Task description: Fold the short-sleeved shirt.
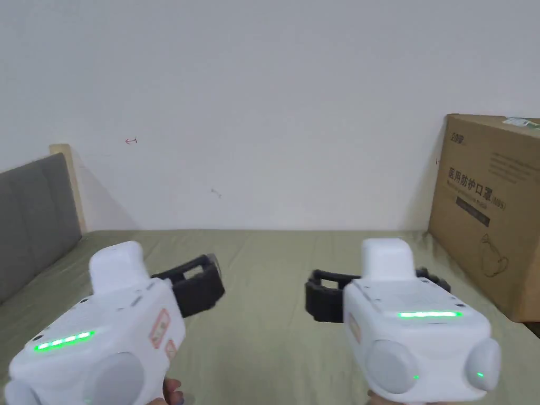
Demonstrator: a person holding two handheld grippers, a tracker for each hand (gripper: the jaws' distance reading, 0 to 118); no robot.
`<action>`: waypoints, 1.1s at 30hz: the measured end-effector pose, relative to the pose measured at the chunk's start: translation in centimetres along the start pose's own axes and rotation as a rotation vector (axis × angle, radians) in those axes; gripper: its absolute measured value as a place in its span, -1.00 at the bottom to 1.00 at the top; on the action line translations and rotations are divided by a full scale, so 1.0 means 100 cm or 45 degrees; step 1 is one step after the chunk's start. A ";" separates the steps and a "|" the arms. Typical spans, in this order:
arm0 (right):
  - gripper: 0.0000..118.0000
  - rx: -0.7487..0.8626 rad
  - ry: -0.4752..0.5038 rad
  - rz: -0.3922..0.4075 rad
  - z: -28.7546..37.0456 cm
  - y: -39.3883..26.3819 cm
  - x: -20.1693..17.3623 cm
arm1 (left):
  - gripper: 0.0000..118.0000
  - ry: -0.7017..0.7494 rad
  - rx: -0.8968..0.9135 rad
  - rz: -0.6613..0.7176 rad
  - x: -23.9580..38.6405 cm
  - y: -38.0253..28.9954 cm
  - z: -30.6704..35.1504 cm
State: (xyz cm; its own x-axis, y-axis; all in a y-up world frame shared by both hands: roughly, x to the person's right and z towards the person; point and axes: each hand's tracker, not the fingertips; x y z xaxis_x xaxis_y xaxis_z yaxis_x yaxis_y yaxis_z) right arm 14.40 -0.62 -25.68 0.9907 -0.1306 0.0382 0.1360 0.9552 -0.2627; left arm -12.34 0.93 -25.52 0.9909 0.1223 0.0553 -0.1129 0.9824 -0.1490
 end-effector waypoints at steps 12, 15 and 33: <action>0.99 0.176 -0.152 0.220 0.020 -0.020 0.009 | 1.00 0.045 -0.102 -0.014 0.005 -0.012 -0.004; 0.86 0.213 -0.199 0.071 0.025 -0.022 0.018 | 0.53 0.030 -0.065 0.007 -0.002 -0.017 0.001; -1.00 0.173 -0.043 0.191 0.018 -0.027 0.000 | -1.00 0.005 -0.035 -0.121 -0.008 -0.020 0.006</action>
State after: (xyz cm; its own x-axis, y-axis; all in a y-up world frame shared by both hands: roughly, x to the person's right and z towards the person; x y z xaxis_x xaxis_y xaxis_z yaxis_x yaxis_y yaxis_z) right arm 13.99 -2.75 -23.18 0.9989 0.0224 0.0414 -0.0166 0.9907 -0.1353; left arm -12.98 -1.03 -24.65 0.9973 0.0286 0.0669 -0.0168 0.9853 -0.1699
